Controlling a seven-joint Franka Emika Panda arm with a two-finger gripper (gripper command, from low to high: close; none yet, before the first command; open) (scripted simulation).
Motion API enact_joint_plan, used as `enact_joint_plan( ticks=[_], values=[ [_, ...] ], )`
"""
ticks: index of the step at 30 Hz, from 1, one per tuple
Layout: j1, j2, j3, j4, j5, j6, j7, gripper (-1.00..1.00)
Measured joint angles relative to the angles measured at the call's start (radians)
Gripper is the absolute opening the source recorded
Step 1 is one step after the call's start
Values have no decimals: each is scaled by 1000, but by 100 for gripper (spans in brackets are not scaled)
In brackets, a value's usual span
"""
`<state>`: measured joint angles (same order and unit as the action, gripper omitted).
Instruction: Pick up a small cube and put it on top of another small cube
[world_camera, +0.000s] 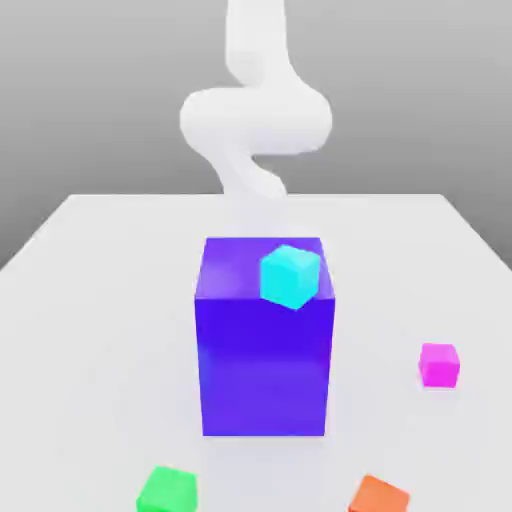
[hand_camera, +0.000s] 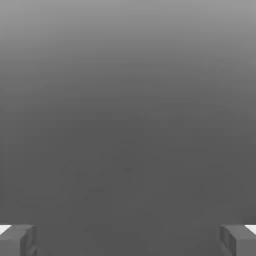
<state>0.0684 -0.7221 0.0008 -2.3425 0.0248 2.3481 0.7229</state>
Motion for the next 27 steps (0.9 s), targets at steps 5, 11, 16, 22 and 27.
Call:
enact_joint_plan(
  ticks=[5, 11, 16, 22, 27],
  values=[
    [142, 160, 9, -87, 44, 99, -153, 0],
    [293, 346, 44, -188, 86, 214, -323, 0],
    [403, 500, 92, -273, 98, 310, -450, 0],
    [511, 684, 173, -376, 42, 429, -550, 0],
    [582, 847, 155, -420, -107, 543, -522, 0]
  ],
)
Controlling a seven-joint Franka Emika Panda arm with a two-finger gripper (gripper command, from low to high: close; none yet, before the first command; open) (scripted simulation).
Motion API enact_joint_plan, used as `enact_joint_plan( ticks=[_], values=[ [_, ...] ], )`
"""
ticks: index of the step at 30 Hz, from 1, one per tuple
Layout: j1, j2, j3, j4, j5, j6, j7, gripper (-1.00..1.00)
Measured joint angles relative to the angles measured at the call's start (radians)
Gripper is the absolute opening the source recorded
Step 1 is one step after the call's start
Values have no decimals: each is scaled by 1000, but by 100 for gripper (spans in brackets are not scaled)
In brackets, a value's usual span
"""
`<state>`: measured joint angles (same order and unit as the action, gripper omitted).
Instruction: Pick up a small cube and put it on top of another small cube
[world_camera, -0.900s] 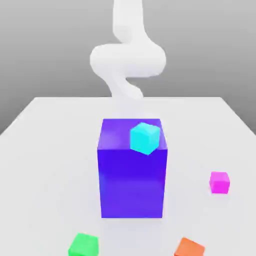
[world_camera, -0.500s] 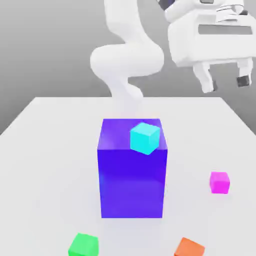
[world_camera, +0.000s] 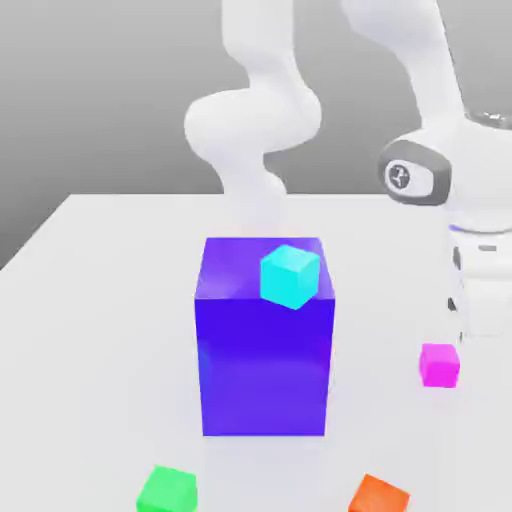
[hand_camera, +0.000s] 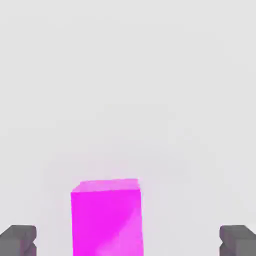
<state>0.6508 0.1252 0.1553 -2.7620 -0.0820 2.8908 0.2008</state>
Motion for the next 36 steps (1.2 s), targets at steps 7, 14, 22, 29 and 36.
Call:
enact_joint_plan(
  ticks=[7, 14, 22, 29, 36],
  values=[
    [78, 175, -96, 31, -79, 139, 57, -100],
    [66, 127, -79, 21, -63, 101, 43, -100],
    [-53, -30, -107, 51, 70, -91, 27, -100],
    [-238, 21, -308, 210, 137, -206, 175, -100],
    [-415, 70, -495, 356, 208, -307, 304, -100]
  ],
)
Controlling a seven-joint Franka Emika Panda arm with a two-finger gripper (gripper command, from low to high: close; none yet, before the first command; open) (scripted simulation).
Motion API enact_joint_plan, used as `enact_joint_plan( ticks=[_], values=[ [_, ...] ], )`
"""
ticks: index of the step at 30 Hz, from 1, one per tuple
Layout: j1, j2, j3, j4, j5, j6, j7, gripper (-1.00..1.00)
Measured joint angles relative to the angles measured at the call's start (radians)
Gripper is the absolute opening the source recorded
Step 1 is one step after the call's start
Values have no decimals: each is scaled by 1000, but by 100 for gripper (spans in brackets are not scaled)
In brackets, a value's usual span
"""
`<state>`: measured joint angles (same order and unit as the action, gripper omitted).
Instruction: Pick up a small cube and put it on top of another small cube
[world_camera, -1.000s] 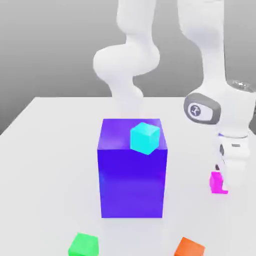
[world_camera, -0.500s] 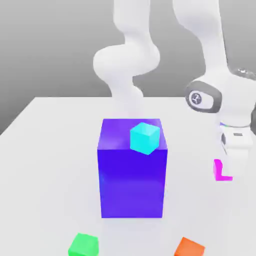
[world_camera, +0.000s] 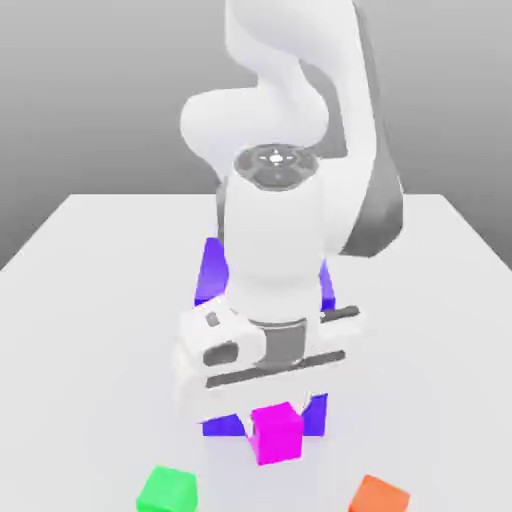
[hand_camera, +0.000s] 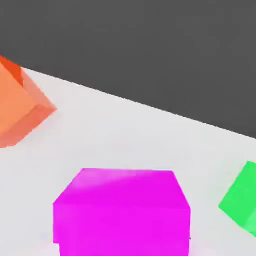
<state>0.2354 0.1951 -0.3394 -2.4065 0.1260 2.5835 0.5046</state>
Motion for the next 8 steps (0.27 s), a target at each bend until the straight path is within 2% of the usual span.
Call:
enact_joint_plan(
  ticks=[4, 5, 8],
  values=[
    [-75, 126, 14, 43, 96, 76, -31, -100],
    [-87, 157, 27, 46, 118, 101, -45, 100],
    [-87, 157, 27, 46, 118, 101, -45, 100]
  ],
)
